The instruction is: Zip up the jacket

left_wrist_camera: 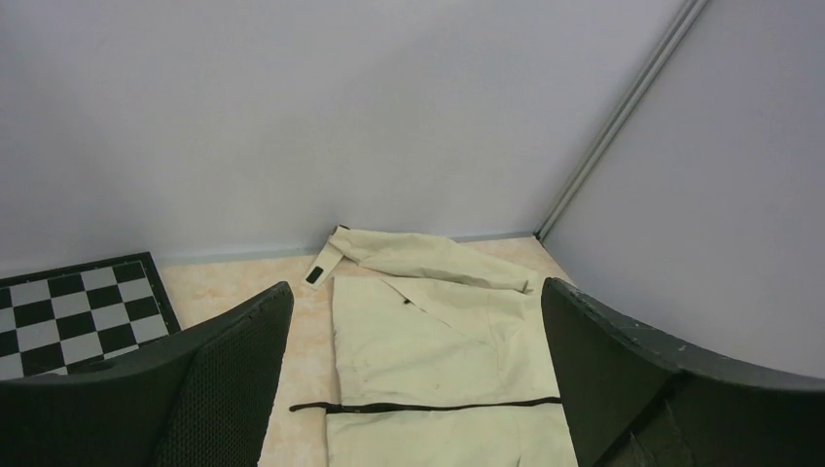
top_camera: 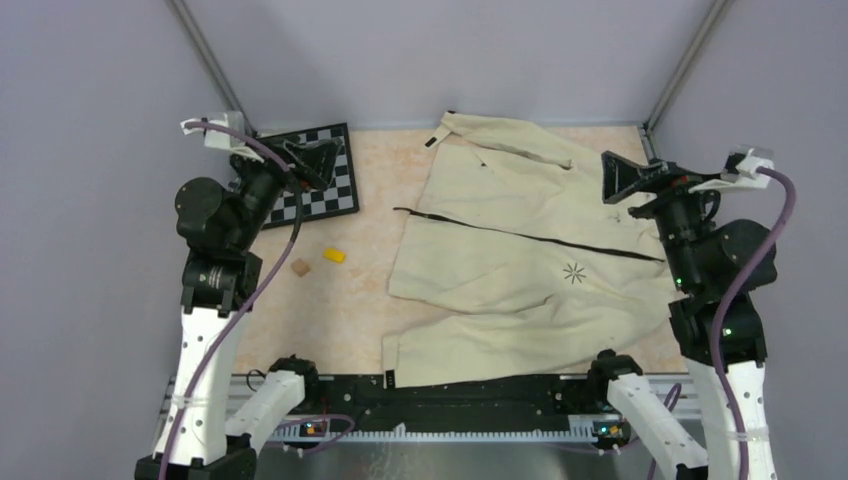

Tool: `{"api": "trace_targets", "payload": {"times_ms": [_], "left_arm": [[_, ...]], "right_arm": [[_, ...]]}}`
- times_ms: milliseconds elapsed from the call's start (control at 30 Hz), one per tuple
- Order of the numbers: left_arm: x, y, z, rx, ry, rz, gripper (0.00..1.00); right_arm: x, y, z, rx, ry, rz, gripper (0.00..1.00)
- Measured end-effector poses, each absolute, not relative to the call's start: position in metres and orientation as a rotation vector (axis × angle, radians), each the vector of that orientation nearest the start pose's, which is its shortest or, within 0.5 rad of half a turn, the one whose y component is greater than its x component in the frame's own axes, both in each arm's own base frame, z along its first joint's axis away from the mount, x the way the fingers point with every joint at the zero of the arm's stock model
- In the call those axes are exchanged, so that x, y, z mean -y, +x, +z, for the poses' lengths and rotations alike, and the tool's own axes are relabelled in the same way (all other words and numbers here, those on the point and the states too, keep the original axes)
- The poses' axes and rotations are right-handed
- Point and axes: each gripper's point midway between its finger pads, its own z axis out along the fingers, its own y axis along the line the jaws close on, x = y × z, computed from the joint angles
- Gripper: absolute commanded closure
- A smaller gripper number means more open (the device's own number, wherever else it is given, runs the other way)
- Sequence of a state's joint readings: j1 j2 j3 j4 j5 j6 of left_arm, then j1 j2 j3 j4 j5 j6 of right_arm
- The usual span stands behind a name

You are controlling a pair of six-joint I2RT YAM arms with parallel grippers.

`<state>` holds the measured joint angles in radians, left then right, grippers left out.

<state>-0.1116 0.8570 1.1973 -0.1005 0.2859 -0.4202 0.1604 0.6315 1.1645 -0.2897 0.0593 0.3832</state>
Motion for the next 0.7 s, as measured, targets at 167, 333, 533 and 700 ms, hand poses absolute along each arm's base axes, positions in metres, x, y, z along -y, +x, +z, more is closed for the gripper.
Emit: {"api": "trace_targets", "payload": {"times_ms": [167, 333, 533, 700], "left_arm": [[0.104, 0.305, 0.453, -1.461, 0.051, -0.647, 0.01], [0.108, 0.313, 0.423, -1.548, 0.053, -0.657, 0.01], [0.113, 0.322, 0.374, -1.676, 0.042, -0.676, 0.01], [0.121, 0.345, 0.312, -1.886, 0.024, -0.708, 0.01]], "right_arm": [[-0.061, 0.262, 0.436, -1.459, 0.163, 0.462, 0.02], [-0.082, 0.288, 0.400, -1.587, 0.115, 0.527, 0.02], [-0.110, 0.320, 0.335, -1.766, 0.099, 0.654, 0.02], [-0.146, 0.348, 0.266, -1.950, 0.085, 0.759, 0.08]]}}
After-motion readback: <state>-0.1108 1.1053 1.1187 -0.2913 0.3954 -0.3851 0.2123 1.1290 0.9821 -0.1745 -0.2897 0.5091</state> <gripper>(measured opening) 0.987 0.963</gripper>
